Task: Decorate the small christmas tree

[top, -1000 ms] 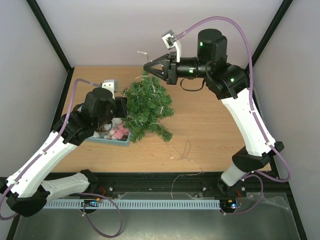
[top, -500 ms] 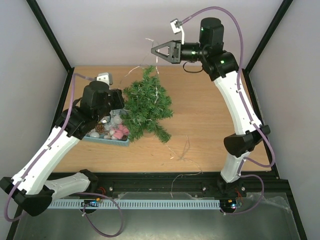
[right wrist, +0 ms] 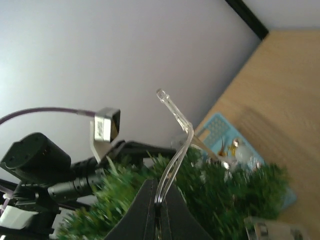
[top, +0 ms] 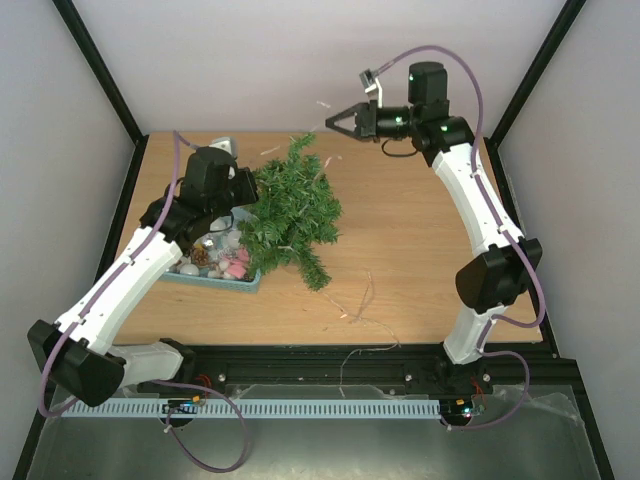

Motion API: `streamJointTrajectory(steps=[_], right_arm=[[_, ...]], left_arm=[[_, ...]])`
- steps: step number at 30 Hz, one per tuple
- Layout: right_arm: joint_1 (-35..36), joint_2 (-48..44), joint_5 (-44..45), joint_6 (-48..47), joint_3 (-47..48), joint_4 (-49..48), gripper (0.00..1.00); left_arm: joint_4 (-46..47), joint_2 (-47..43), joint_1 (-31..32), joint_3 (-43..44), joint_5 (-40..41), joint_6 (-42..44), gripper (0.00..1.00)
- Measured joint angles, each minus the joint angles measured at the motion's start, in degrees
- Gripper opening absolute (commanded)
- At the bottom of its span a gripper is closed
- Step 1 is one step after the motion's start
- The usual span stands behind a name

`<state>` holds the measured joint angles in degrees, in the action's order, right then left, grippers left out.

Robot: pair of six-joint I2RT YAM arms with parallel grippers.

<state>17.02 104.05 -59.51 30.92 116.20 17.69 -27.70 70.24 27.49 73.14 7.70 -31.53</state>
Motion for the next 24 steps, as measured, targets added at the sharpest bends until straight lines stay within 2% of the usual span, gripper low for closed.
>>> streamJointTrajectory(steps=[8,14,20,24], right_arm=[[-0.02,-8.28,-0.92,-0.26,-19.74,-0.24,0.01],[0.22,-16.28,-1.88,0.0,-32.11,-2.01,0.03],[2.25,-19.41,-2.82,-0.57,-33.81,-1.92,0.2],[3.39,-20.41,-1.33,-3.21,-33.29,2.51,0.31]], left_arm=[[1.44,0.94,-1.46,-2.95,-2.29,0.28,0.03],[2.14,0.94,-1.79,-3.15,-3.08,0.66,0.08],[2.21,0.94,-2.38,-3.17,-3.3,1.36,0.22],[2.21,0.87,-3.39,-3.17,-3.48,1.66,0.34]])
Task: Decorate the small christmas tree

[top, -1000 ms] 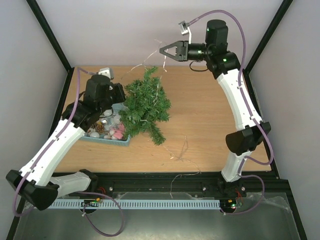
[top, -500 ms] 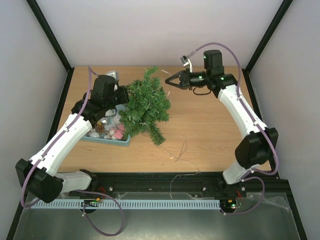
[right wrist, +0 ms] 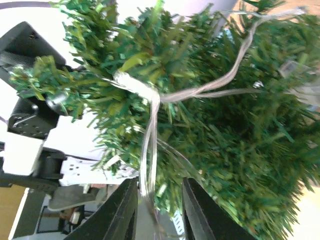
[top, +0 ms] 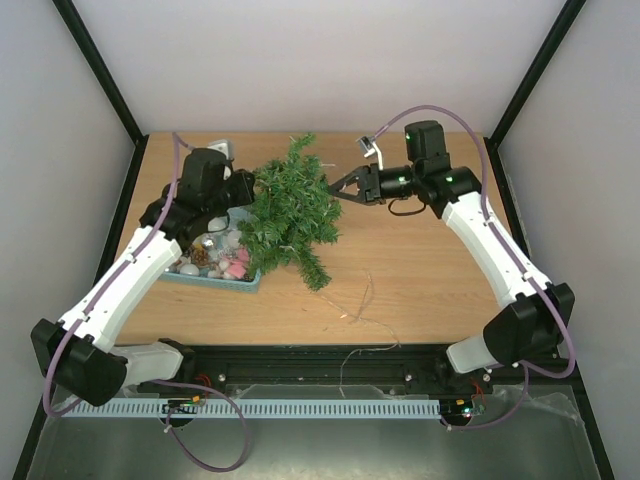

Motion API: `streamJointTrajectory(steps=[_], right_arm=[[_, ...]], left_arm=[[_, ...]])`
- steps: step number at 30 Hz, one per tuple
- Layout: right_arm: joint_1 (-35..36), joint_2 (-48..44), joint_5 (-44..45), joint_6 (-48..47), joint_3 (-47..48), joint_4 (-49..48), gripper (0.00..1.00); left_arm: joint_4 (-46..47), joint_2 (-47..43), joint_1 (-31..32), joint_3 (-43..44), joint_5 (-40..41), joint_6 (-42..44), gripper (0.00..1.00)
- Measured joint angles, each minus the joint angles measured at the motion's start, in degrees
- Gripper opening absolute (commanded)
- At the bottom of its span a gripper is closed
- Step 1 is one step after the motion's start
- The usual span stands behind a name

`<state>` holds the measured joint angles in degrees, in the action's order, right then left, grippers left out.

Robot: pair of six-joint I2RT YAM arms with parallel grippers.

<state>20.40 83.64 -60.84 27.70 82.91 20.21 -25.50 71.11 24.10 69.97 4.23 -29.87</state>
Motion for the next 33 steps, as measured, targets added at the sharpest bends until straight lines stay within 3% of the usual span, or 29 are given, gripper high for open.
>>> streamJointTrajectory(steps=[2,8,15,23,28,33], right_arm=[[0.15,-0.39,2.95,-2.03,0.83,4.52,0.43],[0.5,-3.39,16.61,-6.36,1.77,16.48,0.44],[5.51,-11.23,28.46,-6.91,0.9,20.63,0.49],[21.42,-16.04,42.77,-3.82,-11.5,14.88,0.62],[22.49,-15.96,51.8,-3.28,-18.36,9.22,0.64],[22.49,-15.91,54.62,-3.48,-21.49,0.15,0.67]], left_arm=[[-0.04,-0.11,-0.44,0.0,-0.33,0.28,0.4],[-0.15,-0.81,-1.66,0.02,-1.27,0.92,0.53],[-0.52,-2.82,-3.15,0.13,-2.1,1.22,0.59],[-1.25,-6.32,-5.38,-0.13,-2.6,1.42,0.63],[-0.94,-9.73,-7.54,-4.07,-3.28,1.38,0.62],[-0.96,-10.36,-8.44,-7.96,-4.2,1.31,0.6]])
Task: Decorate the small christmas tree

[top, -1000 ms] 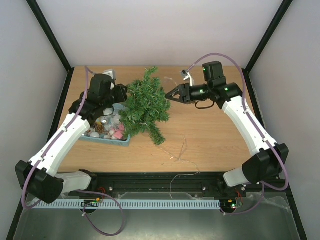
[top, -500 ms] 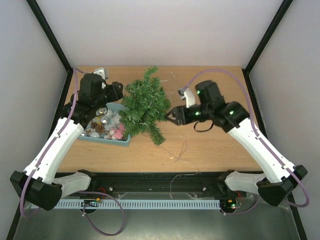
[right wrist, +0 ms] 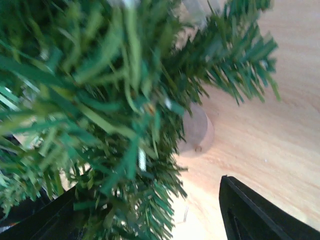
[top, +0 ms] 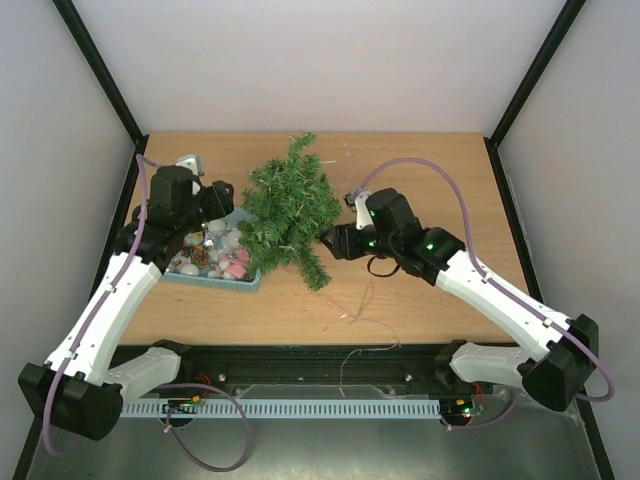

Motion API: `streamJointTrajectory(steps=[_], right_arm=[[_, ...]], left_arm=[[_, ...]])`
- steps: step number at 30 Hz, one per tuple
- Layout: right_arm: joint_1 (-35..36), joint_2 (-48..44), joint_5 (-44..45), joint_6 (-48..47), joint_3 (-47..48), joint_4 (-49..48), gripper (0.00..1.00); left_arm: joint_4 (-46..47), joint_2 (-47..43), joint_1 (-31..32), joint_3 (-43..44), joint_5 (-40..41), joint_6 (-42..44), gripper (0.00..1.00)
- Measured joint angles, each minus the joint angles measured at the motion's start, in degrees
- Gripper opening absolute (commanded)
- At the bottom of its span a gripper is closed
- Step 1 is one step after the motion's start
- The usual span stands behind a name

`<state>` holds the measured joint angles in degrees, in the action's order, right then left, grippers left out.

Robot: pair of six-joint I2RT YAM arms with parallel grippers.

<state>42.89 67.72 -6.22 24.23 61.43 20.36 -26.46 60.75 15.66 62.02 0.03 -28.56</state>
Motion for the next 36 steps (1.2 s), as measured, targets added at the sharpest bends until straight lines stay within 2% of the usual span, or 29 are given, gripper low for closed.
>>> streamJointTrajectory(steps=[3,5,10,14,18,24,31,36], right_arm=[[0.0,0.0,0.22,-0.46,-1.09,-5.22,0.67],[0.0,0.31,0.17,-0.9,-1.29,-7.63,0.62],[0.02,3.54,0.28,-2.21,-1.16,-10.97,0.22],[0.17,6.05,1.46,-2.97,-1.11,-11.19,0.06],[0.26,6.36,3.72,-4.07,-0.7,-11.15,0.02],[0.37,6.38,8.55,-5.77,1.03,-9.99,0.01],[0.37,6.38,15.17,-8.39,3.39,-7.85,0.01],[0.37,6.36,16.85,-9.64,3.52,-7.76,0.01]], left_arm=[[0.07,-0.22,-0.17,-1.29,-0.52,-0.17,0.59],[0.5,-0.66,-0.22,-2.19,-1.09,-0.33,0.58],[2.6,-1.31,-0.22,-5.86,-2.64,-0.92,0.54],[5.07,-1.36,-0.22,-9.86,-5.18,-1.66,0.5],[8.35,-1.49,-0.17,-13.77,-8.26,-2.56,0.49],[14.01,-1.46,1.55,-17.62,-11.06,-4.13,0.47],[19.76,0.17,5.2,-18.56,-11.56,-5.44,0.45],[22.36,0.74,7.72,-19.74,-10.54,-5.86,0.44]])
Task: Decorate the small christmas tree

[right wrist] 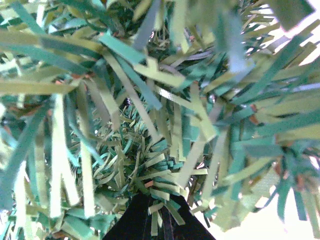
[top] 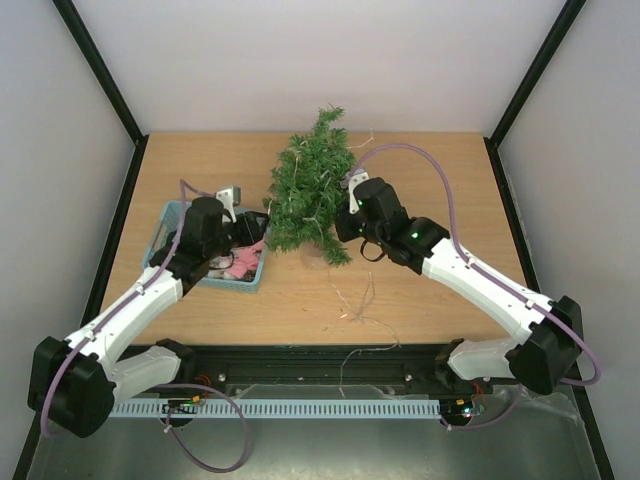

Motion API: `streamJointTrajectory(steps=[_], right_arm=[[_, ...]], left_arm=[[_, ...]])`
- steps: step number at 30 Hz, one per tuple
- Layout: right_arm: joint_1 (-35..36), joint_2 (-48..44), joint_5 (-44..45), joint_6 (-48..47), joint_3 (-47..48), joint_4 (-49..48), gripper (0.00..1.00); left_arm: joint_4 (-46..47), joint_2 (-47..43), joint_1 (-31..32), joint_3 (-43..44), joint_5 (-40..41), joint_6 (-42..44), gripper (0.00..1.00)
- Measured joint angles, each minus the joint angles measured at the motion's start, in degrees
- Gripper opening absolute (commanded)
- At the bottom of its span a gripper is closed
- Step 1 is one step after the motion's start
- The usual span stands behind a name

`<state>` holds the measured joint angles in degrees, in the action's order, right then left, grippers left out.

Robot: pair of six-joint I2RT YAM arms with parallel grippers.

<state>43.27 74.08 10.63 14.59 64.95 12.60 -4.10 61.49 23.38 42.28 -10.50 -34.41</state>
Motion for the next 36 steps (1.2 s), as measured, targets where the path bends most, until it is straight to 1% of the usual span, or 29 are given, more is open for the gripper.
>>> streamJointTrajectory(steps=[4,12,18,25,31,36], right_arm=[[-0.02,-0.52,-0.15,-0.39,-0.63,-0.17,0.01],[-0.02,-4.02,-1.05,-0.52,-4.83,-1.29,0.01],[0.0,-7.06,1.92,-1.2,-9.38,-3.3,0.01],[0.11,-7.5,10.54,-1.9,-11.8,-6.73,0.01],[0.11,-6.05,18.21,-3.61,-12.33,-10.36,0.01],[-0.31,-3.37,22.69,-5.44,-12.33,-14.25,0.01]], left_arm=[[1.22,-0.52,1.64,-2.38,0.94,-0.76,0.44],[1.51,-4.24,6.21,-6.78,3.52,-2.8,0.44],[3.5,-4.9,10.84,-9.64,5.25,-4.66,0.43],[8.2,-0.76,14.25,-10.73,6.64,-5.53,0.42],[12.66,4.74,15.23,-10.49,7.76,-5.01,0.4],[14.93,10.45,15.26,-8.57,8.2,-3.87,0.39]])
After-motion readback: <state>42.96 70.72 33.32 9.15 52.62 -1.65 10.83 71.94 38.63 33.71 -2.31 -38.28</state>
